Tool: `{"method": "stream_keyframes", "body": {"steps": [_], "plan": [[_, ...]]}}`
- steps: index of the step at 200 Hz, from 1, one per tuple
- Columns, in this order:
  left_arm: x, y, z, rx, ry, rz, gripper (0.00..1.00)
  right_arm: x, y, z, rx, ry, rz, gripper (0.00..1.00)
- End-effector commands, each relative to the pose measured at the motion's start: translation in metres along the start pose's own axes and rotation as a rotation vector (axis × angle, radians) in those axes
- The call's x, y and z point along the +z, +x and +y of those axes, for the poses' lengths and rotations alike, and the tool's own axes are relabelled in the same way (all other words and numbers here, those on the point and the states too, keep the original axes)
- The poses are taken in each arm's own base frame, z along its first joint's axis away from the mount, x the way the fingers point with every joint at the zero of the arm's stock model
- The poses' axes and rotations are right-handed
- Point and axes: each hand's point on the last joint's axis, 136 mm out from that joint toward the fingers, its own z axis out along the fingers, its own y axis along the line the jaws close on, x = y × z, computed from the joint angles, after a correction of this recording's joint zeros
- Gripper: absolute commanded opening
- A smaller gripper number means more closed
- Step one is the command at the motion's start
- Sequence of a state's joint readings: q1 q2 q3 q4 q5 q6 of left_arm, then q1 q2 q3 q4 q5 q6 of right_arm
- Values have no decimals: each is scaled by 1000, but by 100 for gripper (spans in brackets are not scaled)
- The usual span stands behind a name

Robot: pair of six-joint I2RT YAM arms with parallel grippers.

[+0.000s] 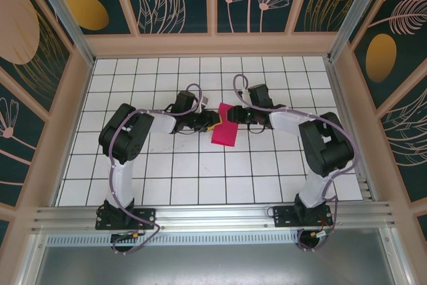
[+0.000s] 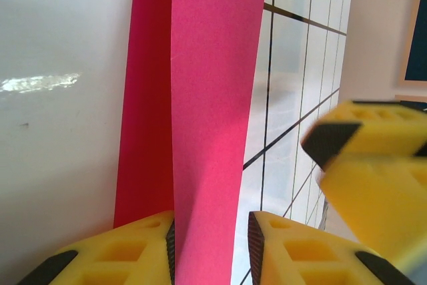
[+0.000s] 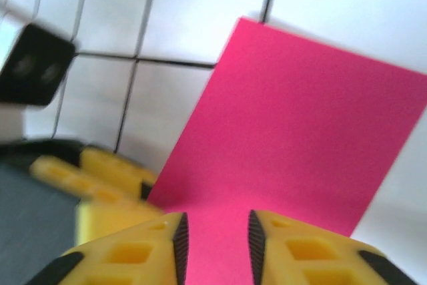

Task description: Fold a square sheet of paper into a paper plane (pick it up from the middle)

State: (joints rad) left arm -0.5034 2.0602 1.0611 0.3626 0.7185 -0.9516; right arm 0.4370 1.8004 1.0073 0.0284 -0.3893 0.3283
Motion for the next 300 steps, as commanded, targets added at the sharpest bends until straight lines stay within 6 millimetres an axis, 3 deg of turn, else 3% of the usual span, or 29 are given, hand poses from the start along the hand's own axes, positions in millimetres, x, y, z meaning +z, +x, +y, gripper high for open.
{"method": "stream_keyframes", "body": {"steps": [1,36,53,90,114,145,191,236,240,300], "plan": [[2,8,7,5,-9,20,34,12,5,-20,86,76,39,28],[-3,16,3,8,1,24,34,24,14,-31,115,103,84,26],[-8,21,-10,22,41,27,34,30,20,-37,132,121,110,25],[-13,49,-18,26,63,64,35,37,30,-48,160,161,142,25],[-16,56,-26,30,90,65,34,39,32,-53,170,182,152,25],[-20,50,-46,47,149,44,34,41,34,-55,174,187,165,25],[-14,33,-66,76,200,22,41,44,40,-56,180,177,187,25],[-4,30,-59,69,196,32,50,43,42,-51,185,140,197,25],[-3,24,-67,84,209,22,51,43,41,-49,186,132,195,25],[8,20,-49,56,170,17,44,15,5,-17,196,-54,115,27]]}}
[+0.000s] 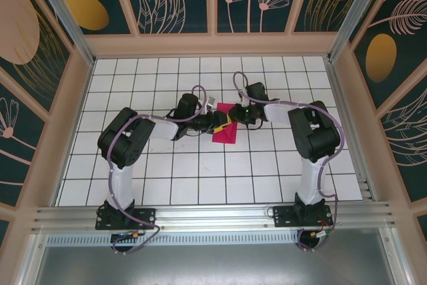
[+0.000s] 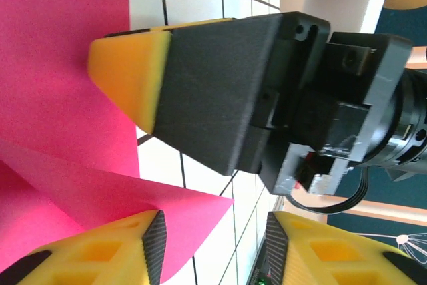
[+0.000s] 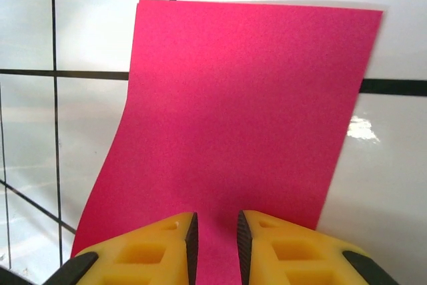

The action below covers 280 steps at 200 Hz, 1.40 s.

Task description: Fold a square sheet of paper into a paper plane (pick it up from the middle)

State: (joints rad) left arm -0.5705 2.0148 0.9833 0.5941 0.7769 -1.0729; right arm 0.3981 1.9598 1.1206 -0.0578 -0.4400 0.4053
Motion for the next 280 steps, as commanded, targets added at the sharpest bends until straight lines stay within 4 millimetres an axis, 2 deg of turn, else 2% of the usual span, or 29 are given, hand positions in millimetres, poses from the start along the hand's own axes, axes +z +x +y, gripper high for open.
{"method": "stream_keyframes", "body": {"steps": [1,35,69,100,163,188,214,233,280], "plan": [[5,-8,-2,14,8,-16,44,-15,0,11,34,-82,10,27],[7,-10,7,0,-18,-22,40,-48,-12,20,62,-167,-57,37],[9,-10,13,-11,-32,-25,37,-68,-3,21,66,-205,-73,42],[9,-11,13,-8,-36,-29,35,-65,13,22,55,-242,-26,42],[8,-12,13,-6,-41,-36,30,-45,35,30,30,-273,78,41],[7,-11,14,-7,-43,-38,28,-38,38,28,30,-264,98,33],[7,-11,14,-9,-42,-35,28,-36,36,25,26,-245,87,16],[6,-11,9,-2,-24,-35,27,-33,34,15,29,-199,75,8],[6,-10,-1,21,10,-25,28,-24,36,-3,37,-116,76,6]]}}
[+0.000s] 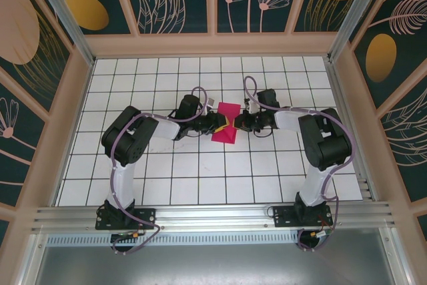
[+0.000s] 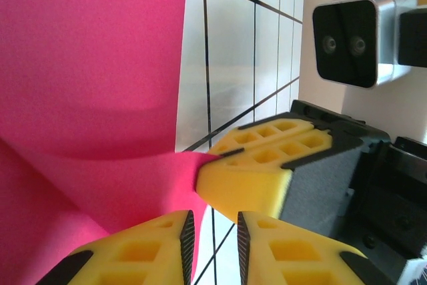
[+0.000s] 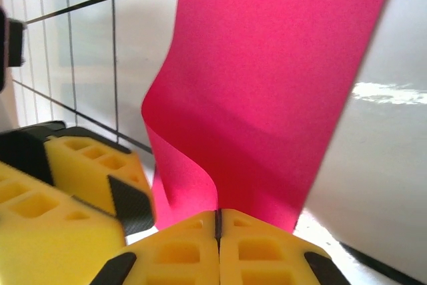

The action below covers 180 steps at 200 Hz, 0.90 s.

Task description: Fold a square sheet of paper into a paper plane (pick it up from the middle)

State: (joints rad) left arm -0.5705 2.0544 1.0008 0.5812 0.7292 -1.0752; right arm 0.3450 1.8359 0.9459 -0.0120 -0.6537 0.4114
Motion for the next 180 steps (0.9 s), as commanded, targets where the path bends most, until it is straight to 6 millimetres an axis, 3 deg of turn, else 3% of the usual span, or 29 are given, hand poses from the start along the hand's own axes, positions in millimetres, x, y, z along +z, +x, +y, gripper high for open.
{"method": "stream_keyframes", "body": {"steps": [1,180], "plan": [[-1,-3,-18,47,56,4,28,4,-2,-12,-6,56,4,6],[10,-4,-10,44,59,37,27,11,-14,-21,-49,100,-14,7]]}}
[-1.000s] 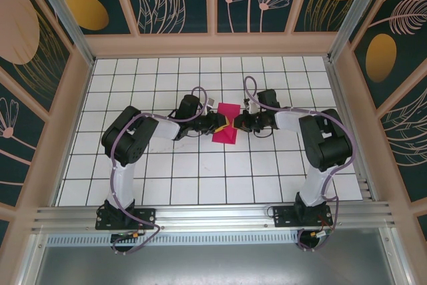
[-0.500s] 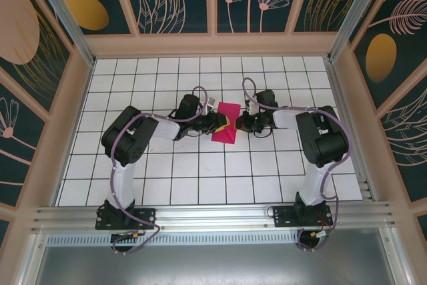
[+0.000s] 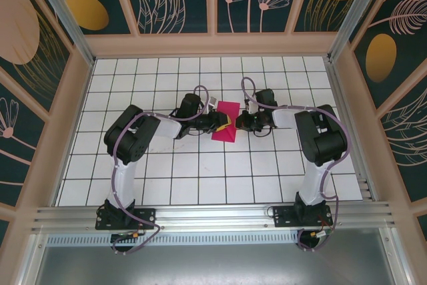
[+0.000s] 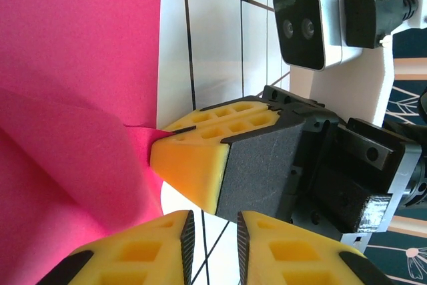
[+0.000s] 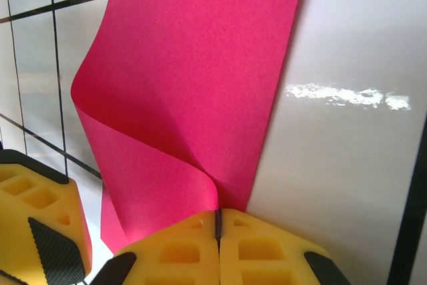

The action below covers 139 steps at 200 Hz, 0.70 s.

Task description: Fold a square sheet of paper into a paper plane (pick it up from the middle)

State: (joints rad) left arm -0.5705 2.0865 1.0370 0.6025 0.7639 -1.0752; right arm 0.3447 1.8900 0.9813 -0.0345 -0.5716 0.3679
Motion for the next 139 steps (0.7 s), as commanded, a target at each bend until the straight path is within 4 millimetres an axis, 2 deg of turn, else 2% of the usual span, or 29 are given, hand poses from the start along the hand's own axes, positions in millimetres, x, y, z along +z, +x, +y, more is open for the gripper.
{"method": "stream_keyframes", "body": {"steps": [1,139], "plan": [[4,-2,-4,28,26,15,27,1,-8,0,-30,11,-7,7],[7,0,2,25,10,24,26,-3,-17,8,-95,-8,-46,7]]}}
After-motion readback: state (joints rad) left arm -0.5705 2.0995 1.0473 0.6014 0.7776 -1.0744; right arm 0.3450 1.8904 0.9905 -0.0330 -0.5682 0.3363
